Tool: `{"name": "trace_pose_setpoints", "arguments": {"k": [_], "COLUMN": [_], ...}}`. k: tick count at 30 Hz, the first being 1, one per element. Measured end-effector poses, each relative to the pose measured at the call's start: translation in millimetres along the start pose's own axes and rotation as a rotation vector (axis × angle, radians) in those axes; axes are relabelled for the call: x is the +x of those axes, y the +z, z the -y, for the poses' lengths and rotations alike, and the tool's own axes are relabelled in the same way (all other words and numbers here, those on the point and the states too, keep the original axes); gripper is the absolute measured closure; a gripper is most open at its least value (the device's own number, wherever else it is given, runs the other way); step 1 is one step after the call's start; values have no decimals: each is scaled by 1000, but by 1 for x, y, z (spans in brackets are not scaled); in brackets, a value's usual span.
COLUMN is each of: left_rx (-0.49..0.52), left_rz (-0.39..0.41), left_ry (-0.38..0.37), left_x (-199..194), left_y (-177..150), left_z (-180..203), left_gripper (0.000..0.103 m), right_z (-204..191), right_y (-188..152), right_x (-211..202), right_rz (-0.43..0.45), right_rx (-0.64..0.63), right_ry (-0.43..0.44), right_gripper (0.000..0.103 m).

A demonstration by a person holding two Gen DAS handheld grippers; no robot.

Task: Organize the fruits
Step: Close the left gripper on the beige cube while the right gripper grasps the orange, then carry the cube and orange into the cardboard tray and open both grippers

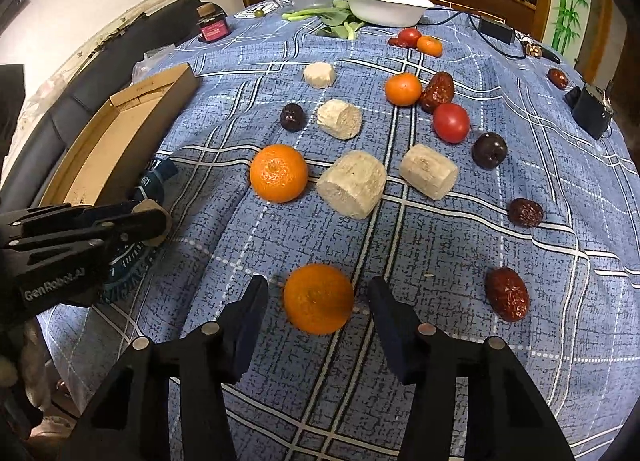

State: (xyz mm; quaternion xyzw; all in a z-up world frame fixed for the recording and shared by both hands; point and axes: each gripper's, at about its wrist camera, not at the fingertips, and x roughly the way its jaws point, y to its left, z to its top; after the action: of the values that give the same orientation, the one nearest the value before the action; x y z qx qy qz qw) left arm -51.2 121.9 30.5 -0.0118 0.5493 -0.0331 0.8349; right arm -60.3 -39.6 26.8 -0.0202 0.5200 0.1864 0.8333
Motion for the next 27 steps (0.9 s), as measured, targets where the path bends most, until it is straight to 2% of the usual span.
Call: {"name": "trace_pose_setpoints", "arguments": {"k": [1,2,5,11,18,23,27], "left_rx": [11,17,8,4,-49,-113,-202], "left_rz": [4,11,24,54,70,102,135], "left_ry": [5,5,-34,-52,-101,-118,-113], "left_x": [0,-2,-7,-17,-25,-40,-55], "left_y": [0,0,1,5,7,12,18], "left_z": [2,3,6,10,3,-21,-62], "left_gripper": [75,77,78,78,78,78,78], "right_z": [-1,-1,1,3,4,-7,-27], "right_y": [0,0,0,-1,-1,14,42], "right_x": [0,0,-1,-5,-10,-25,-37], "right_rz": [0,-2,-8,-7,-8,12,36], "right_rx": [-4,-10,-5,5,20,12,6], "right_ry": [-1,-1,9,24,32,79,160], "right_gripper": [54,62,67,68,68,68,68]}}
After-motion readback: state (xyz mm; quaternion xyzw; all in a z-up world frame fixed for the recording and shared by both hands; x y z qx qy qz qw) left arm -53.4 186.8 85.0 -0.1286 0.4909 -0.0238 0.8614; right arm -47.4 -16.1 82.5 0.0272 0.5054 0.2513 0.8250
